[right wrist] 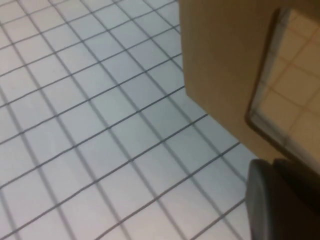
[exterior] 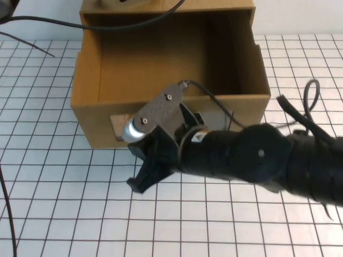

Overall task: Close the shoe box
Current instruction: Close the shoe box with your right arm

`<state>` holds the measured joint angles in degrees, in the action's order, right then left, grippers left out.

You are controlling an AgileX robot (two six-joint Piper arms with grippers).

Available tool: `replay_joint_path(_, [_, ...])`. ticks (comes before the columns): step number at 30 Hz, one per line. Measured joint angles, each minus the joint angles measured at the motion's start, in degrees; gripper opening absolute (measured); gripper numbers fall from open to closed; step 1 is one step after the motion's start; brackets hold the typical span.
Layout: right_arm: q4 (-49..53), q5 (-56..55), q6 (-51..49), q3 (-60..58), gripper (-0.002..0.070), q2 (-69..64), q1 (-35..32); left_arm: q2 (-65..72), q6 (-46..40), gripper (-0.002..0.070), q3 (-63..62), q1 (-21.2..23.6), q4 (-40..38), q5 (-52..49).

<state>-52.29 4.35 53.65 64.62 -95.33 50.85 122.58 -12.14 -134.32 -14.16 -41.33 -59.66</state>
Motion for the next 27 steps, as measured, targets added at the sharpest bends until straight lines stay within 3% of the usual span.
replay_joint_path(27, [-0.62,7.23,8.91,35.92,-0.0013,-25.55,-10.5,0.0,0.0,-0.0006,-0.1,0.0,-0.1,0.0])
